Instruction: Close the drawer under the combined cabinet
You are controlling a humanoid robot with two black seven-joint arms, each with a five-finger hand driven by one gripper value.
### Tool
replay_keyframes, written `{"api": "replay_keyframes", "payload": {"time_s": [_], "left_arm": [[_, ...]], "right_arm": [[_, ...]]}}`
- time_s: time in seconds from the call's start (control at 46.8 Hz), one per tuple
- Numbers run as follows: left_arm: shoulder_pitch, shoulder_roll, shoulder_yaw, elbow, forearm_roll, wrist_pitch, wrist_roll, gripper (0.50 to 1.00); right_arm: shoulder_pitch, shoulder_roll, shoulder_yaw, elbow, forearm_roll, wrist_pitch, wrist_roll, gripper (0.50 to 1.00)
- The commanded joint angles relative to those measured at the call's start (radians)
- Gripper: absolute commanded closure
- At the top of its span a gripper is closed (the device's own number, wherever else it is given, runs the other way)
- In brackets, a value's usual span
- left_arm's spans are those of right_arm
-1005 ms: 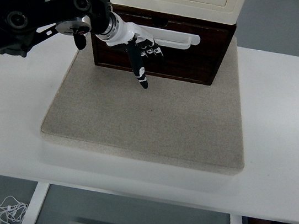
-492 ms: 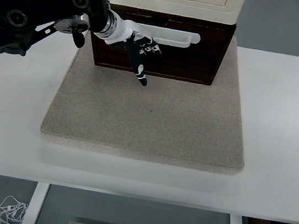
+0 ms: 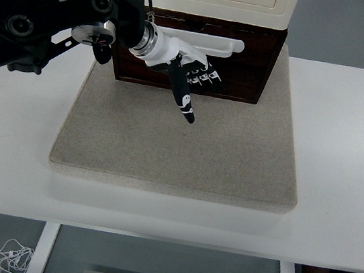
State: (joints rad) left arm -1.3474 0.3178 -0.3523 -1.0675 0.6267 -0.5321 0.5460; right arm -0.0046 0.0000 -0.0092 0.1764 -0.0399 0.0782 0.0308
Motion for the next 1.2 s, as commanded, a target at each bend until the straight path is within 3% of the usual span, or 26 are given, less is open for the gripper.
{"api": "replay_keyframes", "payload": {"time_s": [0.0,0.235,0.449,0.599,0.791,1.005,1.176], "left_arm": [[0.022,-0.022,-0.075,0.000,0.001,-0.016,-0.046,0.501],[0.039,-0.078,-0.296,0.003,-0.002,-0.020,-0.167,0.501],[0.034,-0.109,-0.500,0.009,-0.004,-0.020,-0.351,0.501],[0.016,-0.114,-0.658,0.014,-0.005,-0.003,-0.429,0.501],[-0.028,-0.098,-0.881,0.076,-0.005,-0.002,-0.440,0.501],[-0.116,-0.054,-1.070,0.250,-0.008,0.003,-0.442,0.501],[-0.142,0.006,-1.057,0.377,-0.096,0.133,-0.451,0.501]], "right_arm": [[0.000,0.000,0.000,0.000,0.000,0.000,0.000,0.548],[0.000,0.000,0.000,0.000,0.000,0.000,0.000,0.548],[0.000,0.000,0.000,0.000,0.000,0.000,0.000,0.548],[0.000,0.000,0.000,0.000,0.000,0.000,0.000,0.548],[0.000,0.000,0.000,0.000,0.000,0.000,0.000,0.548],[0.000,0.000,0.000,0.000,0.000,0.000,0.000,0.548],[0.000,0.000,0.000,0.000,0.000,0.000,0.000,0.548]]}}
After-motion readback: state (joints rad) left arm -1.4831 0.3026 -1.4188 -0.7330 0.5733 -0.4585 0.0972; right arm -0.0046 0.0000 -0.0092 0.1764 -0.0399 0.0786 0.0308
